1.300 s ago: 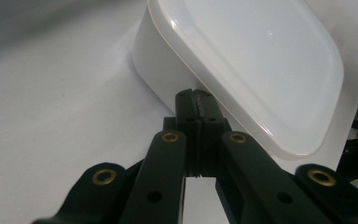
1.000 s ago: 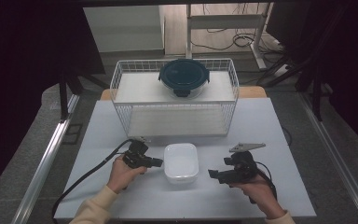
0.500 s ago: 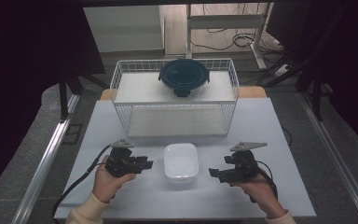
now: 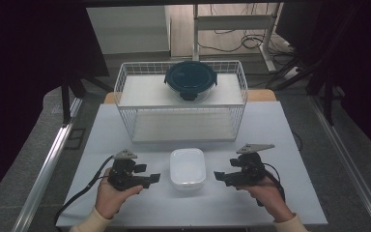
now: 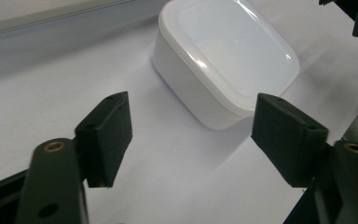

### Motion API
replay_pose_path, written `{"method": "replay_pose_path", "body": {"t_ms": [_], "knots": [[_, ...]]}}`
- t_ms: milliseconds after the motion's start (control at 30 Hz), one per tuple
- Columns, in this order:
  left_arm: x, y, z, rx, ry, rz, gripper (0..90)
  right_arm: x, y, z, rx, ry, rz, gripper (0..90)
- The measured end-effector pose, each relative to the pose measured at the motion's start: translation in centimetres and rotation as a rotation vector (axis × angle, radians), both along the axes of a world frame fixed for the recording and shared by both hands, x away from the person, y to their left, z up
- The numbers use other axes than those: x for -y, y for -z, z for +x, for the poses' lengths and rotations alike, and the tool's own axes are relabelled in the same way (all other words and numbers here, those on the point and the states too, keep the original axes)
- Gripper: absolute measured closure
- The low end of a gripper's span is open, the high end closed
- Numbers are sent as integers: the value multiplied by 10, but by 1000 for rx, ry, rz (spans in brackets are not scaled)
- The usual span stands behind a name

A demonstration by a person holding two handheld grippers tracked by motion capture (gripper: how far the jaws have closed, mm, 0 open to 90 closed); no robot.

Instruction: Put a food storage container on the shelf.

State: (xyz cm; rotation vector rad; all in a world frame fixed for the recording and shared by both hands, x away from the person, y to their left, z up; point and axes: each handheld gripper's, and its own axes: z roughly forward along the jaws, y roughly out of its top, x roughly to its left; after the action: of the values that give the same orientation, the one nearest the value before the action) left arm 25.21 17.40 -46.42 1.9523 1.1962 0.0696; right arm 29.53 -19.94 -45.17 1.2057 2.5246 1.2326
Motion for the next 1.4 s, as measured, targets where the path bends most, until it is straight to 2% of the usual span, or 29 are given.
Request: {"method": "replay_pose_path", "body": {"t_ms": [100, 333, 467, 600, 833, 900, 933, 1000, 1033, 1133, 1167, 1233, 1333, 1400], "knots": [[1, 0, 0, -6, -1, -28, 261, -1, -1, 0, 3, 0, 4, 158], [7, 8, 9, -52, -1, -89, 275, -12, 1, 2, 0, 6, 8, 161], [9, 14, 18, -88, -1, -136, 281, -20, 4, 7, -27, -1, 40, 184], [11, 19, 30, -131, -14, -201, 289, -24, 7, 12, -51, 5, 57, 200], [10, 23, 40, -156, -25, -238, 302, -25, 10, 21, -89, 24, 87, 254], [9, 23, 44, -164, -32, -259, 310, -26, 11, 25, -108, 35, 106, 282], [10, 24, 46, -181, -38, -283, 315, -27, 11, 27, -119, 33, 122, 298], [11, 27, 51, -205, -36, -320, 325, -30, 12, 31, -162, 33, 162, 321], [12, 29, 52, -211, -35, -323, 333, -32, 12, 33, -178, 34, 167, 325], [13, 33, 55, -222, -35, -318, 349, -36, 15, 39, -180, 61, 162, 341], [13, 35, 55, -225, -33, -308, 352, -35, 17, 41, -186, 72, 164, 348], [13, 36, 56, -229, -31, -312, 363, -34, 22, 44, -201, 88, 169, 366], [14, 39, 57, -240, -25, -330, 388, -35, 28, 46, -234, 85, 184, 390], [16, 41, 57, -255, -18, -326, 400, -38, 30, 46, -245, 71, 184, 414]]}}
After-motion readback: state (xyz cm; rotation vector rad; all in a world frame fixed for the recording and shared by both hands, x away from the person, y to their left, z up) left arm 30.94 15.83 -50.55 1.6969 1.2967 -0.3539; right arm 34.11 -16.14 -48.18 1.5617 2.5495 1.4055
